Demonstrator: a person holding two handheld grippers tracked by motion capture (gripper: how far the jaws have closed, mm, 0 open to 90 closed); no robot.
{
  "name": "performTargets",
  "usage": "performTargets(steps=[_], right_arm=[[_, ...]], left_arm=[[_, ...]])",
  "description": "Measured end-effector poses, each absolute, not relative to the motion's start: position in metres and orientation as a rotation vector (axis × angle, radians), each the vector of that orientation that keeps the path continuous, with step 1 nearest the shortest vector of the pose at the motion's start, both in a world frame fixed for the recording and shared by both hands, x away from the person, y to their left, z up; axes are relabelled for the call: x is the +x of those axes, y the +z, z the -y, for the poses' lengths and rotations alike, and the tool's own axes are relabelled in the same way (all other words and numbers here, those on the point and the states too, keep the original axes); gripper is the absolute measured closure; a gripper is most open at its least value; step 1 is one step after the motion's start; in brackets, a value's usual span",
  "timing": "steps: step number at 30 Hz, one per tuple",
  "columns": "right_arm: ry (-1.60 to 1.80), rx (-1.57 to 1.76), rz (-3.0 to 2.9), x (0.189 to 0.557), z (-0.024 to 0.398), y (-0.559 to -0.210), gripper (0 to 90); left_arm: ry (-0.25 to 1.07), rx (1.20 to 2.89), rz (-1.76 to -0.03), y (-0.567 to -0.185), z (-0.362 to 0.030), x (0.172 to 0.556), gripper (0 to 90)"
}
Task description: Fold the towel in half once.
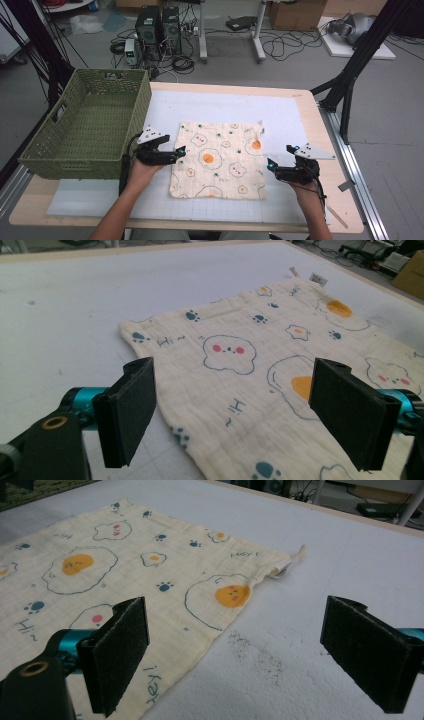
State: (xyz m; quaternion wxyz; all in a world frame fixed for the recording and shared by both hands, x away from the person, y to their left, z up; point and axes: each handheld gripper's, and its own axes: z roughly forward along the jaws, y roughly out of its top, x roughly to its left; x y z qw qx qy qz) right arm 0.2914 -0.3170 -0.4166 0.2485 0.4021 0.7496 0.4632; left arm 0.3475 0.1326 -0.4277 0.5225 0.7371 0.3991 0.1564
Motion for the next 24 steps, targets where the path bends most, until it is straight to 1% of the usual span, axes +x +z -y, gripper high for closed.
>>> performTargets(steps=[5, 10, 12, 18, 21, 24], right_arm=[[1.269, 1.098, -2.051, 0.292, 0.317, -0.417, 11.5], [1.274, 1.100, -2.055, 0.293, 0.317, -0.418, 11.5], [1.276, 1.103, -2.059, 0.293, 0.316, -0.418, 11.5], [1.282, 1.109, -2.057, 0.293, 0.317, -0.418, 11.5], [1.277, 1.115, -2.060, 0.293, 0.317, -0.418, 11.5], [1.280, 1.117, -2.061, 0.294, 0.317, -0.419, 11.5]], left_arm=[[0.404, 1.786, -0.963, -0.421, -0.118, 0.368, 23.0], [0.386, 1.806, -0.971, -0.412, -0.109, 0.390, 24.8], [0.377, 1.795, -0.992, -0.410, -0.108, 0.399, 24.8], [0.377, 1.832, -1.078, -0.411, -0.109, 0.427, 22.3], [0.406, 1.849, -1.106, -0.414, -0.110, 0.438, 25.5], [0.427, 1.872, -1.142, -0.423, -0.115, 0.445, 33.4]])
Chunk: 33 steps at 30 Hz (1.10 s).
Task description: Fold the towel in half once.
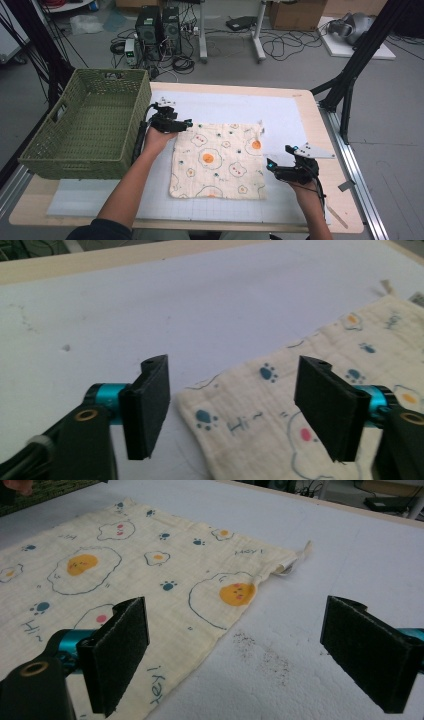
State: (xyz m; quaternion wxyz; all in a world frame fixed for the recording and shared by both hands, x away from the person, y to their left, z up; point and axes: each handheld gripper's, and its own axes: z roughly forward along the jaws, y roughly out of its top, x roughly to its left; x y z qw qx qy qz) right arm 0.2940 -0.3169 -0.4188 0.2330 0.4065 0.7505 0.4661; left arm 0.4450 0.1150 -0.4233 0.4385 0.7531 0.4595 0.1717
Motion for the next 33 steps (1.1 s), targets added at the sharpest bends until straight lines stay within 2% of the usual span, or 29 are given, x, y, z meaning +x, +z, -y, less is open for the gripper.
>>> performTargets(steps=[10, 14, 18, 19, 26, 33], right_arm=[[1.269, 1.121, -2.076, 0.296, 0.315, -0.421, 11.5], [1.264, 1.115, -2.080, 0.297, 0.315, -0.421, 11.5], [1.254, 1.131, -2.090, 0.300, 0.312, -0.423, 11.5], [1.247, 1.136, -2.097, 0.302, 0.311, -0.423, 11.5], [1.230, 1.176, -2.120, 0.325, 0.305, -0.419, 11.5], [1.157, 1.254, -2.191, 0.368, 0.296, -0.422, 11.5]], left_arm=[[0.446, 1.980, -1.144, -0.447, -0.112, 0.455, 47.3], [0.499, 2.017, -1.121, -0.448, -0.109, 0.454, 54.1], [0.499, 2.049, -1.076, -0.446, -0.107, 0.452, 81.2], [0.500, 2.046, -1.080, -0.446, -0.107, 0.452, 85.7], [0.435, 1.977, -1.124, -0.442, -0.115, 0.451, 86.7], [0.428, 1.945, -1.135, -0.437, -0.120, 0.449, 86.7]])
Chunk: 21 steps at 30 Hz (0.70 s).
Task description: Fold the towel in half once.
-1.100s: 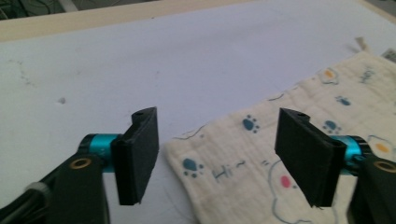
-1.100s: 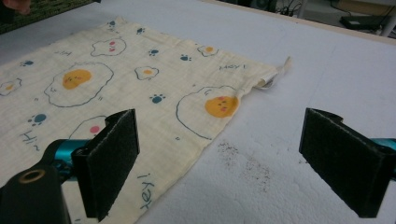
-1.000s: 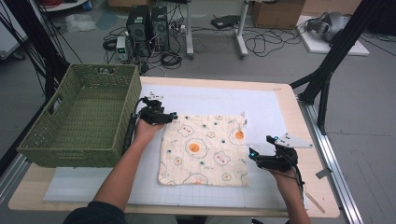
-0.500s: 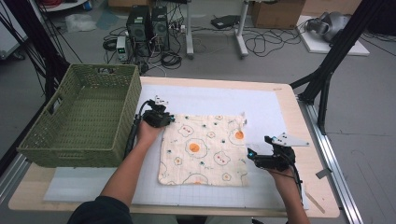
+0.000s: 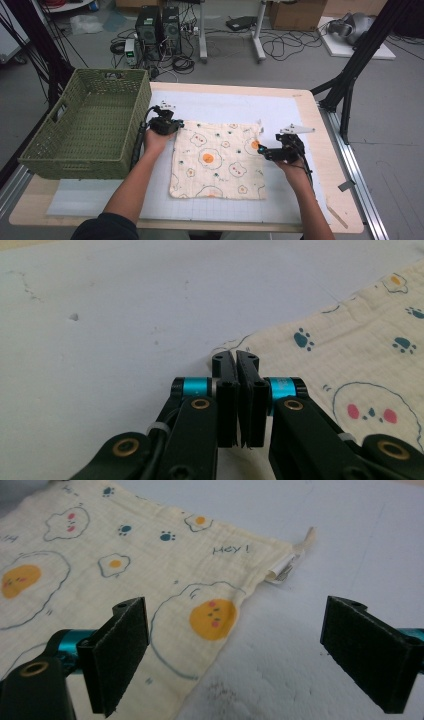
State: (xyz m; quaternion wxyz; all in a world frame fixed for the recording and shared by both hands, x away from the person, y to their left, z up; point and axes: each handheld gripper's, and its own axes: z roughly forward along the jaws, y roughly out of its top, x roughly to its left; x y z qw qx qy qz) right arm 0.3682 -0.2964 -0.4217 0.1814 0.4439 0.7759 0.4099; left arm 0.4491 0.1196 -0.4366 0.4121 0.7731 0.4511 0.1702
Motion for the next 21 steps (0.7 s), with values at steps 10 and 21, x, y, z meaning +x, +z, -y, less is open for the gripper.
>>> performTargets(steps=[10, 21], right_arm=[[0.949, 1.239, -2.264, 0.427, 0.265, -0.426, 17.6], [0.847, 1.231, -2.312, 0.454, 0.242, -0.434, 47.6]], left_arm=[[0.425, 1.930, -1.147, -0.437, -0.120, 0.449, 86.7], [0.412, 1.912, -1.156, -0.435, -0.122, 0.448, 86.7]])
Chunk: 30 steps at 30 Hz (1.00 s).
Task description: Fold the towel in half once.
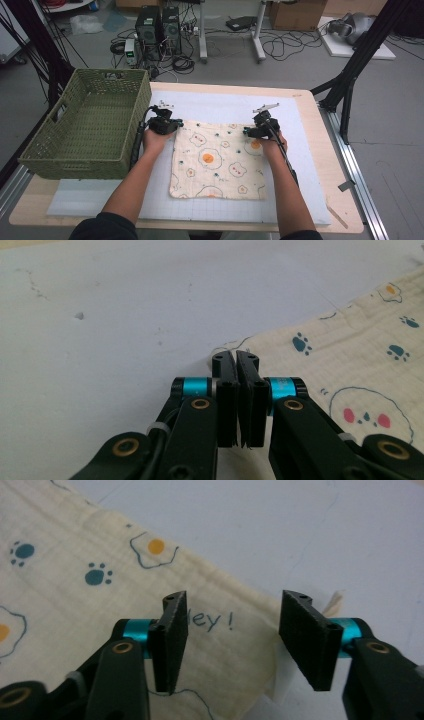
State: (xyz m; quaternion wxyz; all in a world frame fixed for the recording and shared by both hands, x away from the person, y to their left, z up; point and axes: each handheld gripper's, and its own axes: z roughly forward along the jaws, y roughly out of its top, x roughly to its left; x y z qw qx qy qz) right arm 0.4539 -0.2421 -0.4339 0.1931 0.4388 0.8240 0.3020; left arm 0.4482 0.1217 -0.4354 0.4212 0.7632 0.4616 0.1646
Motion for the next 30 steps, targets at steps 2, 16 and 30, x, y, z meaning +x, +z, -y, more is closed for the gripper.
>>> performTargets(steps=[2, 16, 30], right_arm=[[0.850, 1.280, -2.323, 0.455, 0.242, -0.436, 53.9], [0.955, 1.200, -2.244, 0.453, 0.246, -0.419, 87.3], [1.111, 1.110, -2.202, 0.433, 0.252, -0.405, 87.1]], left_arm=[[0.406, 1.915, -1.156, -0.435, -0.122, 0.448, 86.7], [0.506, 1.681, -1.180, -0.418, -0.128, 0.449, 87.3], [0.503, 1.747, -1.009, -0.399, -0.129, 0.422, 87.0]])
